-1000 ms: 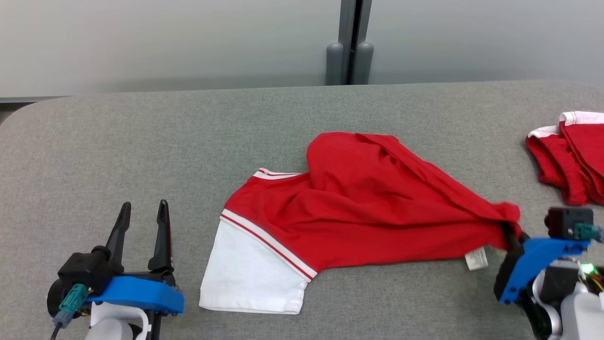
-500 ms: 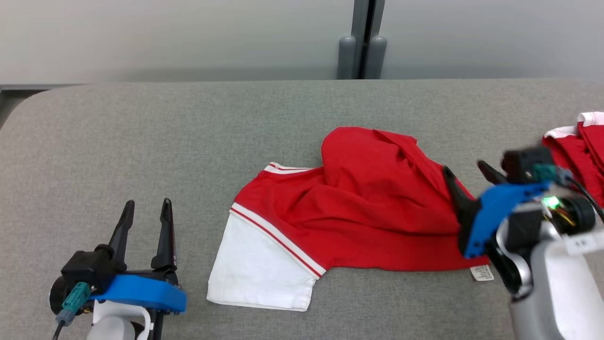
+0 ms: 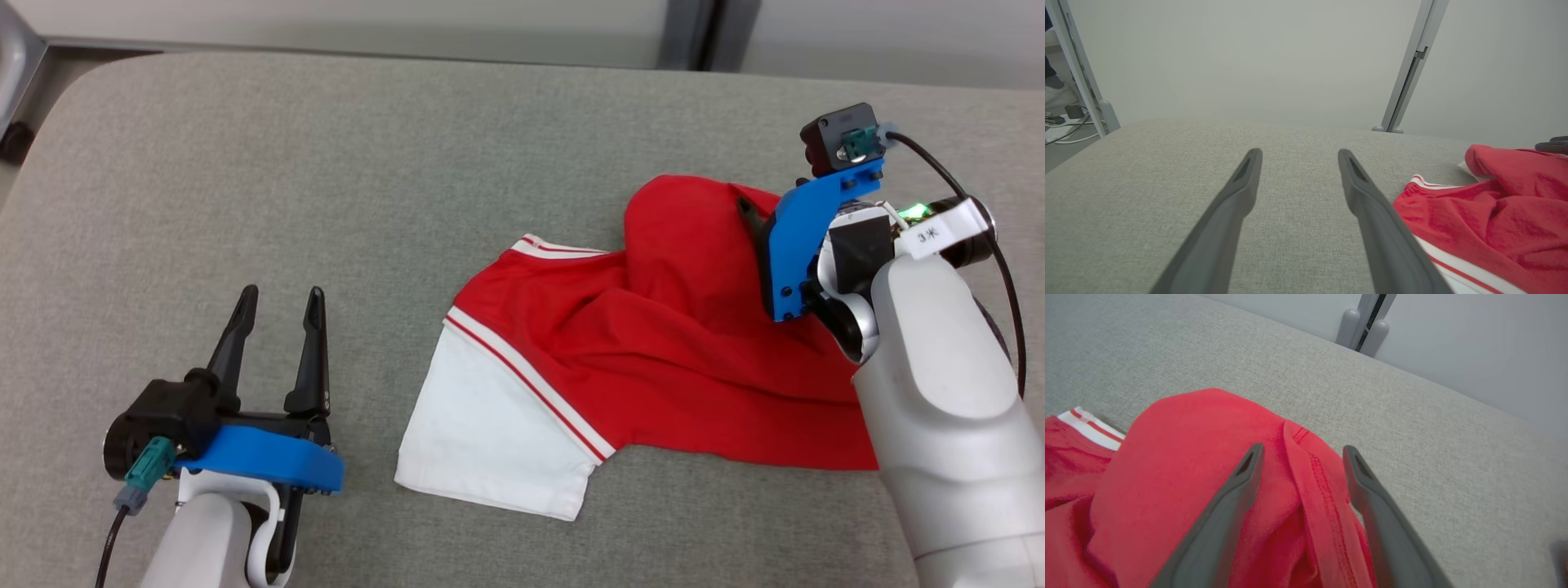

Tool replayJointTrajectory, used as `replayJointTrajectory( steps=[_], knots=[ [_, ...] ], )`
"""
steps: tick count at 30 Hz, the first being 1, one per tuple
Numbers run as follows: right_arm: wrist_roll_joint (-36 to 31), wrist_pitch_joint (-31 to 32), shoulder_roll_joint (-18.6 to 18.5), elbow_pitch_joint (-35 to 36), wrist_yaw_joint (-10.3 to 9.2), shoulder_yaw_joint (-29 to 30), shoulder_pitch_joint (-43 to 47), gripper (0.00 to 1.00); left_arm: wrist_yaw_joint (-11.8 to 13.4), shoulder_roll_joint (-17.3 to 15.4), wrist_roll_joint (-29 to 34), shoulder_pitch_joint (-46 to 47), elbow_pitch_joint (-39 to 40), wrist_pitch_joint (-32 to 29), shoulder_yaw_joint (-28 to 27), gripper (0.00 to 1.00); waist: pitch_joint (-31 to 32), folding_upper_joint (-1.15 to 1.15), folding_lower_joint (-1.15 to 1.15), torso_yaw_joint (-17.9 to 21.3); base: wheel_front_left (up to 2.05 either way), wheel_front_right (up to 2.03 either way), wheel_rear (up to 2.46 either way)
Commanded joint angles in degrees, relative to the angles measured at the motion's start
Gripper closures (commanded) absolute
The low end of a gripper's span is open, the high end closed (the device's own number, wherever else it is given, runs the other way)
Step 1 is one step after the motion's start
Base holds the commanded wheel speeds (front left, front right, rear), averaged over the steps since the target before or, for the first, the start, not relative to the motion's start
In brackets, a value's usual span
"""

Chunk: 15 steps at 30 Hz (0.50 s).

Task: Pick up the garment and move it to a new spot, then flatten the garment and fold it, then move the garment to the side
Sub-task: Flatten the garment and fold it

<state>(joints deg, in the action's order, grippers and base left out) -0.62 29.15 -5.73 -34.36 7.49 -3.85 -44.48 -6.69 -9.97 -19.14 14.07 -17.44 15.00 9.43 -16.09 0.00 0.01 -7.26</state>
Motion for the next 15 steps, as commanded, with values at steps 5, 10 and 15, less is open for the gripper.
replayJointTrajectory(
  steps=[5,10,15],
  knots=[
    [-2.1,1.8,-0.9,-7.1,0.02,0.0,-4.2,0.05,-0.5,0.4,0.6,2.2,0.1,0.2,0.3,0.0,-2.1,0.0,-0.01,-2.4,0.0,0.0,0.0],
    [-3.2,0.6,-1.6,-9.8,0.01,3.3,-6.1,1.0,-0.6,0.6,0.5,2.3,0.2,0.2,-0.1,0.0,-2.2,0.0,-0.01,-2.4,0.0,0.0,0.0],
    [-2.2,-2.8,0.0,-9.2,0.02,8.0,-7.3,1.0,-0.8,0.7,0.6,2.2,-0.3,0.2,-0.4,0.0,-1.7,0.0,-0.01,-2.1,0.0,0.0,0.0]
  ],
)
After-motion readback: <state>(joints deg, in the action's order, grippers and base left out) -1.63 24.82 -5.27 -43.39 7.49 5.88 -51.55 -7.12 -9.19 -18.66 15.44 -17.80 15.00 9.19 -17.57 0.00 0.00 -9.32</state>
